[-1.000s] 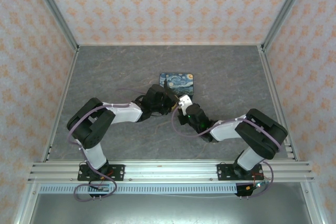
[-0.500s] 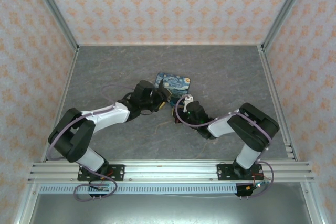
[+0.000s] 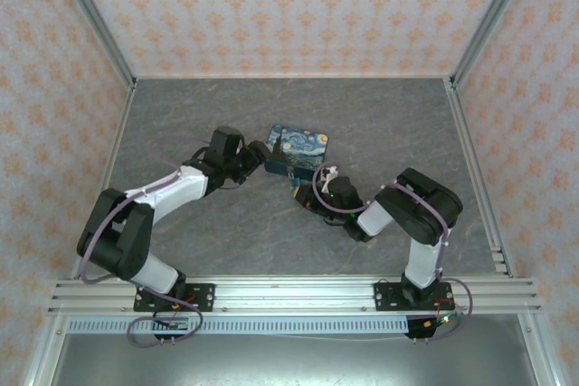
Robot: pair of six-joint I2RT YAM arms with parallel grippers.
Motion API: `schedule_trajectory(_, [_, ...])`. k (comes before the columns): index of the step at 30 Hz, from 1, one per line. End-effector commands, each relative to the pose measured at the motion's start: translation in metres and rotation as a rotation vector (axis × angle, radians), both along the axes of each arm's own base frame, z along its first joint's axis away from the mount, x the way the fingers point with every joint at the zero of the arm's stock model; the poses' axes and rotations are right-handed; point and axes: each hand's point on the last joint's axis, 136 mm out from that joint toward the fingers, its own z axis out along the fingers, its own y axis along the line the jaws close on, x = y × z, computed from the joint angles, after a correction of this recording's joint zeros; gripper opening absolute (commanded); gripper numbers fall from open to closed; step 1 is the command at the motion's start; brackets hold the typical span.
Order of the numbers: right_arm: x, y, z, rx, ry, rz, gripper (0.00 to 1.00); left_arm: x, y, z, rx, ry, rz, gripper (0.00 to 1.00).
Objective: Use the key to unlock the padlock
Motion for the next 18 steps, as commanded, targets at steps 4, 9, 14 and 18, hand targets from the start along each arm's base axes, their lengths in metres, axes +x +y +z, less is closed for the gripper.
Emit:
schedule_trajectory(4, [0.002, -0.017, 0.019, -0.022, -0.055, -0.018, 0.49, 0.029, -0.006, 0.015, 0.080, -0.052, -0.116, 0.74])
schedule_trajectory(9, [0.007, -0.012, 0.045, -0.004, -0.136, 0.016, 0.63, 0.041, -0.018, 0.007, 0.086, -0.038, -0.183, 0.74])
schedule_trajectory(14, [0.025, -0.011, 0.064, 0.030, -0.178, 0.028, 0.64, 0.039, -0.022, -0.017, 0.096, 0.025, -0.222, 0.72])
schedule_trajectory(18, [0.041, -0.019, 0.065, 0.012, -0.192, 0.023, 0.64, 0.028, -0.019, -0.036, 0.111, 0.074, -0.227, 0.69])
